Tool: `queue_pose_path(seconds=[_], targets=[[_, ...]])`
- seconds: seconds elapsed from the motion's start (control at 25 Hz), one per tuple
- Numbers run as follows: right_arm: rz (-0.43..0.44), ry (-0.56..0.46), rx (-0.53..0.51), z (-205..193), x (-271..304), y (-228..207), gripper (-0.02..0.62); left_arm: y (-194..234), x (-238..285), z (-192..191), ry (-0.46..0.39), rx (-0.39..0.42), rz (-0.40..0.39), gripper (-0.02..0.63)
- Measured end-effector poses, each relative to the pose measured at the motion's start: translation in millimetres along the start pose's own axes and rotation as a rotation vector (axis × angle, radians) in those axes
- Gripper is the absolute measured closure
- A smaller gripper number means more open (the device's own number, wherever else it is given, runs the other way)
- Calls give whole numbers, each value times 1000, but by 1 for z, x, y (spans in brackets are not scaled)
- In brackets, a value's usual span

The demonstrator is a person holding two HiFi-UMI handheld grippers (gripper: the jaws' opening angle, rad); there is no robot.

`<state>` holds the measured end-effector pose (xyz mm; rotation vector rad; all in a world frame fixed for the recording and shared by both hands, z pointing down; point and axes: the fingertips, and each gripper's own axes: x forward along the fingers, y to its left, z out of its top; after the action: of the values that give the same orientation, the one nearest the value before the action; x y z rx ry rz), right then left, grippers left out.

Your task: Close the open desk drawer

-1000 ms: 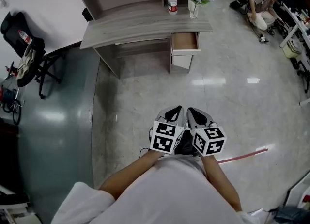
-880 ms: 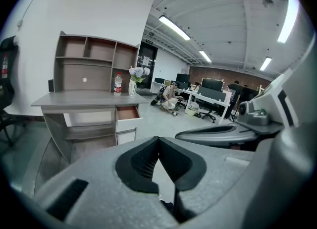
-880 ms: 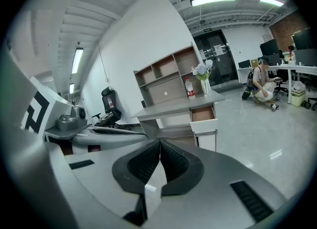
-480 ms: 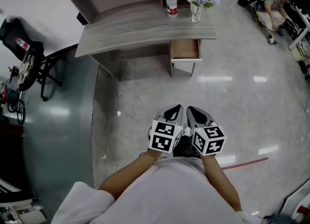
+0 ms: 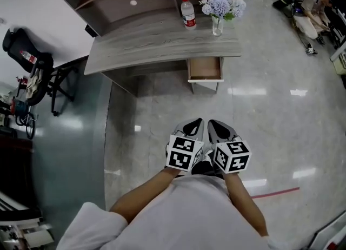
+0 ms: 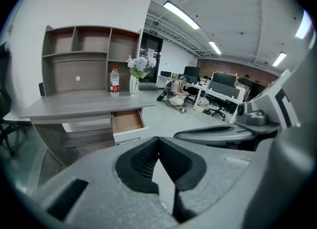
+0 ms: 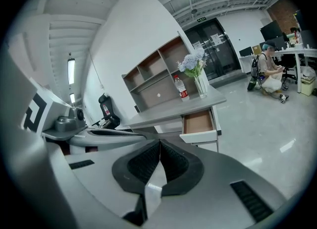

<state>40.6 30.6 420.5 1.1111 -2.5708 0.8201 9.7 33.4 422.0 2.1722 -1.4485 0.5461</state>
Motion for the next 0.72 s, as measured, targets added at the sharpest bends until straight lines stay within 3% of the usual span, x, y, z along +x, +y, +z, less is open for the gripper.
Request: queue_pose_path(seconds=[0.28,0.72], targets=[[39,-20,27,19,13,-14,594,9,12,18,4,12,48,603],[37,-6,47,19,34,-31,593,25,32,20,0,-25,48,603]])
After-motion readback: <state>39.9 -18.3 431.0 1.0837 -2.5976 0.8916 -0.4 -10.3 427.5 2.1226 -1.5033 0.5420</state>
